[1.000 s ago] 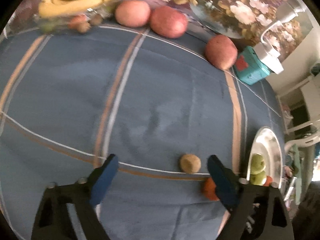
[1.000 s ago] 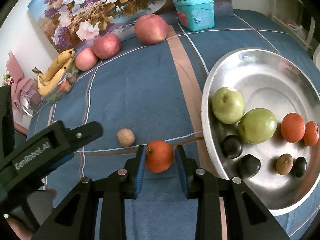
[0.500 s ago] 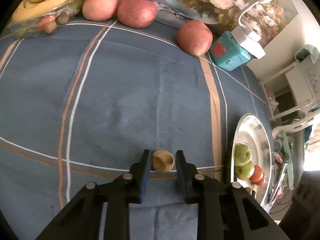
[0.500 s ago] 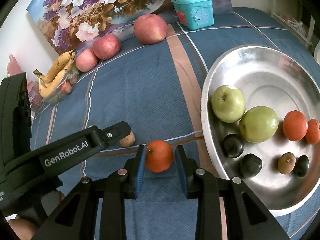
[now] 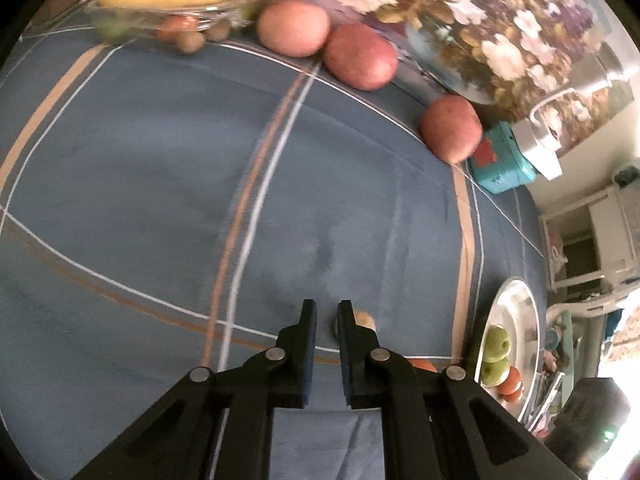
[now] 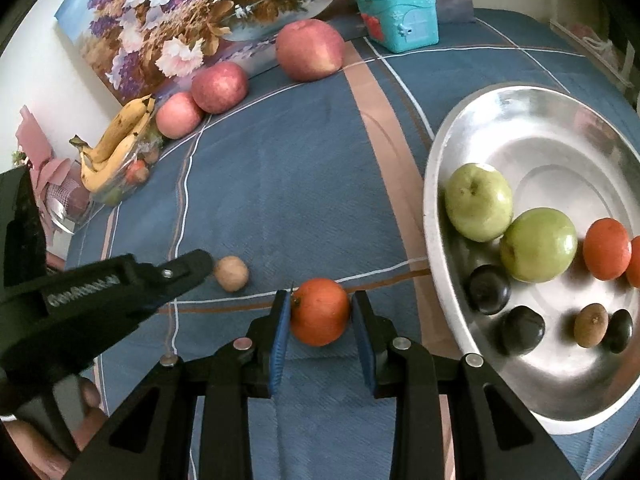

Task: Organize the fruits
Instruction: 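Carry the tangerine and kiwi over the steel plate and open both grippers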

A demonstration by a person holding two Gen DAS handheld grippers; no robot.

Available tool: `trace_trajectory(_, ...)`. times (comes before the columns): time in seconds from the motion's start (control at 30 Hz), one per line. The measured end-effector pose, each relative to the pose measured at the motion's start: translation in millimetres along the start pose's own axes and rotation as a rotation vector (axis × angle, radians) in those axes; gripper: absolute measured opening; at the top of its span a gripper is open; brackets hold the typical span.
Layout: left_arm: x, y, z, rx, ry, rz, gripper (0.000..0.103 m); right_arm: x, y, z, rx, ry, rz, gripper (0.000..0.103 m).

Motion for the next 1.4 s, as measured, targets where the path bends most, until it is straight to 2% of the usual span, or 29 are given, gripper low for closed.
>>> trace_trajectory(0.17, -2.5, -0.6, -1.1, 0.005, 0.04, 0.006, 0.014, 3.4, 2.5, -4.8, 0.011, -0.007, 0.01, 0.032)
trace_trajectory(0.23, -5.9, -0.2, -4.5, 0.01, 0.031, -0.012, 0.024, 4.7, 2.8, -4.2, 0.007, -0.002, 0.024, 0.033)
trace_trajectory(0.3, -9.3, 0.9, -7.9, 0.014, 0.027, -0.03, 0.029, 4.6, 2.5, -3.6, 0.005, 0.001, 0.027, 0.033)
trace_trajectory(0.8, -21.4, 20.6, -36.2, 0.079, 0.037, -0.082, 0.029, 3.2, 1.9, -3.8, 0.01, 0.003, 0.019, 0.033)
trace_trajectory(1.07, -13.4, 18.4, -26.8, 0.063, 0.05, -0.058, 0.026, 2.5, 2.0, -4.0, 0.01, 0.003, 0.019, 0.033)
trace_trajectory(1.4, -9.2, 3.8, 5.6, -0.008, 0.078, -0.029, 0.026, 4.0, 3.4, -1.6, 0.016, -0.007, 0.011, 0.033)
Point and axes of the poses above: each gripper's, at about its wrist camera, not at the fingertips, and z roughly against the way its jaws point, x to its left, y to its underside, the point moved 8 cm from there along -z, roughly the way its jaws point, and after that the axes turned 7 degrees about y, right-handed, at the moved point
